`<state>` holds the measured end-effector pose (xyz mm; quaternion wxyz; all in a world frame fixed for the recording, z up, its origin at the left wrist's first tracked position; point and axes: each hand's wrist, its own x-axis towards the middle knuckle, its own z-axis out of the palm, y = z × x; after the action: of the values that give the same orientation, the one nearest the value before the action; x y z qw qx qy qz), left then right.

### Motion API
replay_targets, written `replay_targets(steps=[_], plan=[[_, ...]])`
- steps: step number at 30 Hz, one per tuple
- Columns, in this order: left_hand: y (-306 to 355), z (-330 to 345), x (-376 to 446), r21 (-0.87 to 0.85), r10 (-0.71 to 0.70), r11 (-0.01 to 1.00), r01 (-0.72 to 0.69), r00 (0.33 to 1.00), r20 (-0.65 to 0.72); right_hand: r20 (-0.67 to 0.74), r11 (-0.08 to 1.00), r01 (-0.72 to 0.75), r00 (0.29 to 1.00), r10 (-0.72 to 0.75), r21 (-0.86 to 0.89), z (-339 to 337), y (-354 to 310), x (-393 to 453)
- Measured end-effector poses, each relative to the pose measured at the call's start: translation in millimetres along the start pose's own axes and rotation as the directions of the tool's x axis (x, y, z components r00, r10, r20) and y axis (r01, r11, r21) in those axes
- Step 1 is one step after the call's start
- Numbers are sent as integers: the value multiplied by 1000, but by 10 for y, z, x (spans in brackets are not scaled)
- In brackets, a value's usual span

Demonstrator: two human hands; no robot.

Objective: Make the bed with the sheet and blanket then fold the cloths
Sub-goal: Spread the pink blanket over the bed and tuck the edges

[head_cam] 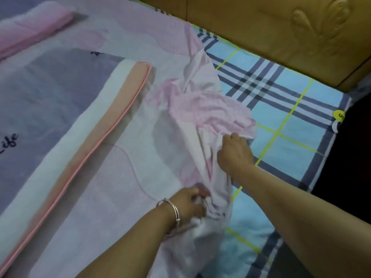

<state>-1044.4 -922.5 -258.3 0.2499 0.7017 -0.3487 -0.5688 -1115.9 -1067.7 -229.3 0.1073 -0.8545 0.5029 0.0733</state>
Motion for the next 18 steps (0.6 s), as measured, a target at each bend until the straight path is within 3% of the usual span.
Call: replay_targets(steps=[1,2,4,5,6,7,8,9,10,11,14,15,18], plan=[[58,58,-1,93,4,995,-26,971,237,-30,999,-35,999,36,17,-11,4,102],[116,89,26,187,-26,981,-50,923,384,-50,997,-72,996,74,38,-25,18,230],[205,50,136,187,-114,982,31,884,454,-46,981,-165,984,170,102,-78,82,446],[294,-20,272,94,-91,994,57,906,413,-31,970,-206,977,212,128,-116,153,615],[350,-101,334,34,-53,998,45,959,278,-25,963,-233,971,238,133,-125,215,710],[430,-213,495,14,2,1000,-2,999,42,-22,961,-246,968,251,130,-144,289,877],[484,-342,679,30,40,999,-33,964,-262,-12,960,-247,968,250,130,-159,351,1032],[570,-481,848,15,53,998,-53,845,-533,12,960,-247,969,248,129,-179,395,1177],[653,-610,1063,-27,18,998,-52,714,-700,53,959,-246,969,241,139,-193,446,1339],[690,-717,1241,-89,-45,995,-36,645,-763,96,958,-244,968,232,149,-207,460,1433],[873,-844,1641,-321,-306,944,74,556,-773,200,956,-177,971,131,234,-210,532,1734],[958,-853,1745,-370,-343,926,72,566,-749,253,961,-141,964,79,239,-241,576,1847],[1166,-764,1806,-423,-212,906,5,870,-446,371,990,-48,929,-5,135,-381,750,2109]])
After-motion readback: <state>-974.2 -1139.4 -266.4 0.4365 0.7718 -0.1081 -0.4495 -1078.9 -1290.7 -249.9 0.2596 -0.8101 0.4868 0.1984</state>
